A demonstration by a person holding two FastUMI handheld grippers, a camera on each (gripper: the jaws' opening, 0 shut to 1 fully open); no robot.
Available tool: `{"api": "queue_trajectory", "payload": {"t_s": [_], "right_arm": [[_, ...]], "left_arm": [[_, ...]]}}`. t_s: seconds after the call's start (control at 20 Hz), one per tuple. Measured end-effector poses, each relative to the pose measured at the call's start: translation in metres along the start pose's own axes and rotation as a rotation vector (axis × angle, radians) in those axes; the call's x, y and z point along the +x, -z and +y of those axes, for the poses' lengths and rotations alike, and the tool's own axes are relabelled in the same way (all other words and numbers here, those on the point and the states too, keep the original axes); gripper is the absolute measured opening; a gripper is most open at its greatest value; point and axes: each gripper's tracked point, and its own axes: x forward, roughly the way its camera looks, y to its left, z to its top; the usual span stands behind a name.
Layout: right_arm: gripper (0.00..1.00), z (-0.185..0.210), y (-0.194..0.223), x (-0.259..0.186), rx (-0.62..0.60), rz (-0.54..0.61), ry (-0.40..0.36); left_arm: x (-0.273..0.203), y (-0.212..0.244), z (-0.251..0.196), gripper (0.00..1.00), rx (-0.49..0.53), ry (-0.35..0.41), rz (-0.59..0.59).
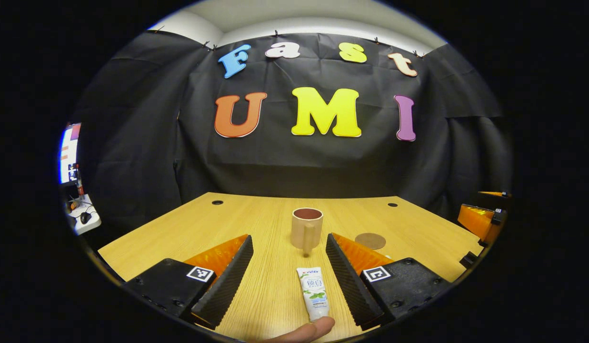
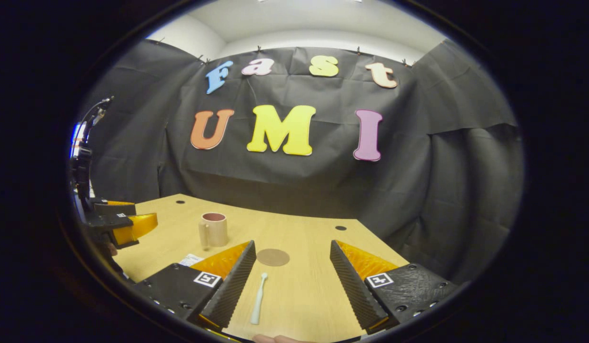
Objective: Put the toothbrush and toothpaste on the desktop into the cup, then pick up the cup and place it on the coaster on the desktop.
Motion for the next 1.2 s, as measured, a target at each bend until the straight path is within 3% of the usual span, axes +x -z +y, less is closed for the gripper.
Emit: {"api": "queue_trajectory", "payload": {"t_s": [0.65, 0.85, 1.0, 1.05, 1.2], "right_arm": [[0.96, -0.003, 0.049, 0.019, 0.054, 0.124, -0.012], [0.96, 0.0, 0.06, 0.019, 0.071, 0.156, -0.04], [0.95, -0.002, 0.063, 0.02, 0.076, 0.155, -0.039], [0.95, -0.003, 0.063, 0.02, 0.083, 0.158, -0.04], [0.95, -0.005, 0.064, 0.02, 0.092, 0.159, -0.04]], "left_arm": [[0.009, 0.126, -0.039, 0.99, -0.052, 0.089, 0.486], [0.004, 0.141, -0.038, 1.0, -0.024, 0.064, 0.564], [0.009, 0.141, -0.043, 0.87, -0.002, 0.075, 0.572], [0.011, 0.144, -0.044, 0.75, -0.007, 0.082, 0.583], [0.012, 0.144, -0.04, 0.59, -0.004, 0.078, 0.588]]}}
